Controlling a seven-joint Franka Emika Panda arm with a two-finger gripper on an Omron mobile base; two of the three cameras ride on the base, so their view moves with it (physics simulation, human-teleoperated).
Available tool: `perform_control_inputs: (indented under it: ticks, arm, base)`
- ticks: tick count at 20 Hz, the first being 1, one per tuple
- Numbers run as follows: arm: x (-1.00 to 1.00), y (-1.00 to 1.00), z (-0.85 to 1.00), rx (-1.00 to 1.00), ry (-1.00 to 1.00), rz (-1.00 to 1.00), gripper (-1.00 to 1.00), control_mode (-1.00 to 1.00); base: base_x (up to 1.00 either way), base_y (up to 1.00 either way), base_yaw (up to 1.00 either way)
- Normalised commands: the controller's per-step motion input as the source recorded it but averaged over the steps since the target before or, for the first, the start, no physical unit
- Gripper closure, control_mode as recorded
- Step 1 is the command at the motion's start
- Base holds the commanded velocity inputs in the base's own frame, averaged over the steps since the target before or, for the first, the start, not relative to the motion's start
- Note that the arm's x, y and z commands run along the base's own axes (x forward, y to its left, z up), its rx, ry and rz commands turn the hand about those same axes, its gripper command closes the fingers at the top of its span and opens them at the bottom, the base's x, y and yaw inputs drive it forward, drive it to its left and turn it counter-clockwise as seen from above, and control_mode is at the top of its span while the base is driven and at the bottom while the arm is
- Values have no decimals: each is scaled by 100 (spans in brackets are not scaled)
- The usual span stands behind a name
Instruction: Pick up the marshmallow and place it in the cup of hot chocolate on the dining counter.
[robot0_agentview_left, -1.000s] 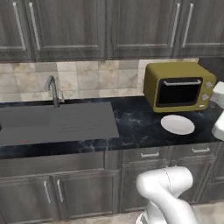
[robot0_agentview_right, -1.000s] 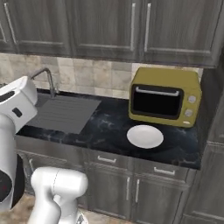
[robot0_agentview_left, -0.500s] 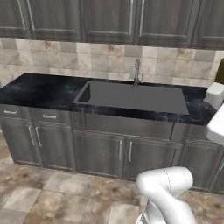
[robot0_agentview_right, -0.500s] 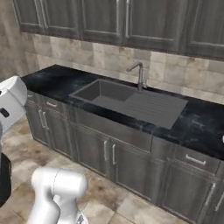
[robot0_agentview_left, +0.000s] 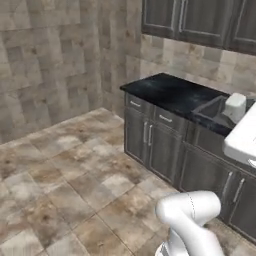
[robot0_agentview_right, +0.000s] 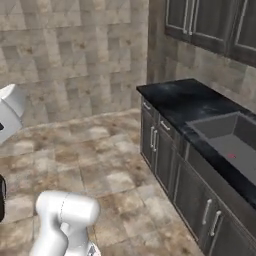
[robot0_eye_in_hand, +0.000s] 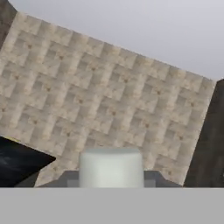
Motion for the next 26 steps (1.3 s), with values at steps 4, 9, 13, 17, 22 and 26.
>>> perform_control_inputs:
  ticks: [4, 9, 13, 17, 22, 26]
  arm:
    - [0, 0, 0, 0, 0, 0, 100, 100]
    - [0, 0, 0, 0, 0, 0, 100, 100]
    - [0, 0, 0, 0, 0, 0, 100, 100]
    - [0, 0, 0, 0, 0, 0, 100, 100]
    - [0, 0, 0, 0, 0, 0, 100, 100]
    - [0, 0, 0, 0, 0, 0, 100, 100]
  base:
    - [0, 0, 100]
    - [0, 0, 100]
    - [0, 0, 100]
    - [0, 1, 100]
    - [3, -53, 68]
    - [5, -100, 43]
